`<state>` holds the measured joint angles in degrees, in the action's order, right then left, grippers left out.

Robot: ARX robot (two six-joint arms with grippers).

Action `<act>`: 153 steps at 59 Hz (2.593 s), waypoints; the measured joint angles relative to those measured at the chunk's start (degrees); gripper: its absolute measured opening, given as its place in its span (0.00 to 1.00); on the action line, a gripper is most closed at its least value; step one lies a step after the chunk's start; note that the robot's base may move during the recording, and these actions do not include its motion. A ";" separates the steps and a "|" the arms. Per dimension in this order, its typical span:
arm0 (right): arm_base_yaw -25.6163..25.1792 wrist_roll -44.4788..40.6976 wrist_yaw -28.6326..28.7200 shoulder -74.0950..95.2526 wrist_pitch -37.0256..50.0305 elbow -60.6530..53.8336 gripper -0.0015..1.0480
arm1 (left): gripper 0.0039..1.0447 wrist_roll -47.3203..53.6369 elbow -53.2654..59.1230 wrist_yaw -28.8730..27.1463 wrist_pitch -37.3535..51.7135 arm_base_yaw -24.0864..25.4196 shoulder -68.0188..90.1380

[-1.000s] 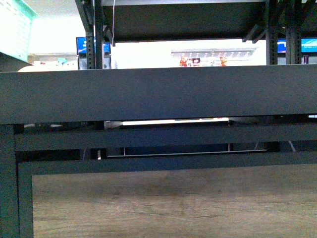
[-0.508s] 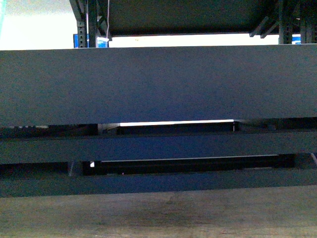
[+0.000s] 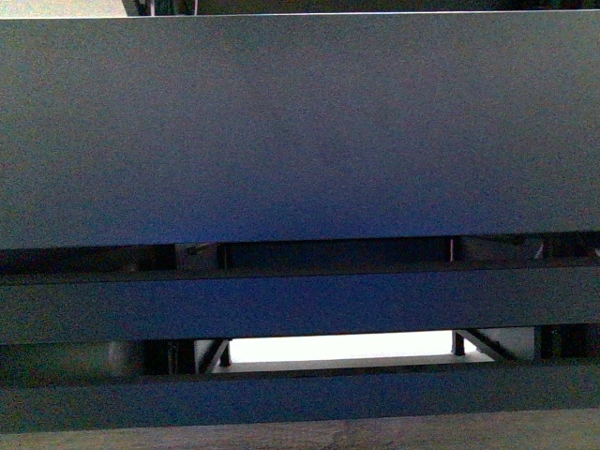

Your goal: Pick lemon from shelf

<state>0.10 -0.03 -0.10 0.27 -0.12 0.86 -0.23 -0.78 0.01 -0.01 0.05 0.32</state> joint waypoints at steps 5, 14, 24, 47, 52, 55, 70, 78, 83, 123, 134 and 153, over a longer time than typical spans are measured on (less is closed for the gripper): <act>0.00 0.00 0.17 0.00 0.00 0.00 0.93 | 0.92 -0.02 0.00 -0.04 0.00 0.00 -0.07; 0.00 0.00 0.13 0.00 0.02 0.00 0.93 | 0.92 0.00 0.00 -0.02 0.00 0.00 -0.07; 0.00 0.00 0.13 0.00 0.02 0.00 0.93 | 0.92 0.02 0.00 -0.02 0.00 0.00 -0.04; 0.00 0.00 0.20 0.00 0.00 0.00 0.93 | 0.92 0.00 0.00 -0.02 0.00 0.00 -0.07; 0.00 0.00 0.13 0.00 0.00 0.00 0.93 | 0.92 0.02 0.00 0.04 0.00 0.00 -0.04; 0.00 0.00 0.17 0.00 0.02 0.00 0.93 | 0.92 0.00 0.00 -0.02 0.00 0.00 -0.07; 0.00 0.00 0.13 0.00 0.02 0.00 0.93 | 0.92 0.02 0.00 0.00 0.00 0.00 -0.04; 0.00 0.00 0.11 0.00 0.02 0.00 0.93 | 0.92 0.00 0.00 -0.02 0.00 0.00 -0.07; 0.00 0.00 0.11 0.00 0.02 0.00 0.93 | 0.92 0.02 0.00 -0.02 0.00 0.00 -0.04; 0.00 0.00 0.13 0.00 0.02 0.00 0.93 | 0.92 -31.98 -22.45 21.55 10.36 22.97 41.99; 0.00 0.00 0.13 0.00 0.02 0.00 0.93 | 0.92 -50.93 -42.16 29.27 9.68 33.81 65.68; 0.00 0.00 0.13 0.00 0.02 0.00 0.93 | 0.92 -66.75 -66.64 31.39 10.21 36.52 91.54</act>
<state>0.10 -0.03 0.03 0.27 -0.10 0.86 -66.98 -67.42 31.40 10.20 36.58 91.85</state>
